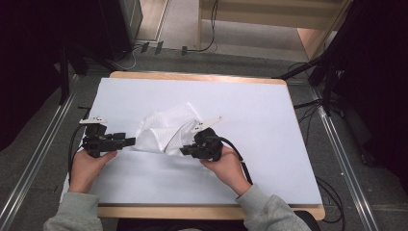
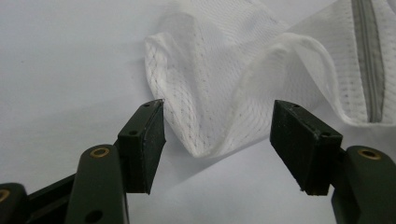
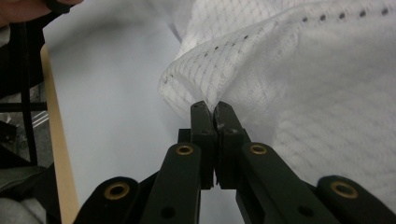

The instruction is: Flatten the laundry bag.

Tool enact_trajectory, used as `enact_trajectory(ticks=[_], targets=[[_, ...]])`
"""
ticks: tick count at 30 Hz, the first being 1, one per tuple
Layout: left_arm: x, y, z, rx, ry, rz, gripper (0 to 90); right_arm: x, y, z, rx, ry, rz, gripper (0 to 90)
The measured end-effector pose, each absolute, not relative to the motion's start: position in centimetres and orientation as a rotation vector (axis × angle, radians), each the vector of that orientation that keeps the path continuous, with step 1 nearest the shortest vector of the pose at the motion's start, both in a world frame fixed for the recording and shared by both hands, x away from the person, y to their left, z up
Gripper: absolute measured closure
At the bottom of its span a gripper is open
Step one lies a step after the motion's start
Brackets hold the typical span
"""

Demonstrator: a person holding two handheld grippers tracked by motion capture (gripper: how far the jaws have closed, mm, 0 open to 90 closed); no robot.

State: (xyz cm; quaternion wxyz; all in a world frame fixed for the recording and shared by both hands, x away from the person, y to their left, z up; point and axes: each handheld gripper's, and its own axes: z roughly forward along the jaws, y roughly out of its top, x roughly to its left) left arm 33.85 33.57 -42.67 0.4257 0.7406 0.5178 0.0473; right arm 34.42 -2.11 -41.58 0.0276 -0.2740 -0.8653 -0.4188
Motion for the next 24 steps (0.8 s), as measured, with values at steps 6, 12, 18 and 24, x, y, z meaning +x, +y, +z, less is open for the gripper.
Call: enact_trajectory(ticks=[6,12,18,24], targets=[[34.1,33.8,-42.6,1.857,1.305,0.126,37.1,33.3,-3.8,-41.7,-0.867,-2.660,-1.291,90.0],[34.7,33.5,-42.7,1.869,1.301,0.131,37.2,32.4,-6.2,-41.7,-0.915,-2.636,-1.307,90.0],[35.4,32.8,-42.8,1.902,1.284,0.132,37.1,31.4,-7.6,-42.3,-0.944,-2.637,-1.286,90.0],[36.2,32.0,-42.9,1.921,1.263,0.125,37.1,30.5,-9.1,-42.5,-0.986,-2.625,-1.287,89.9]])
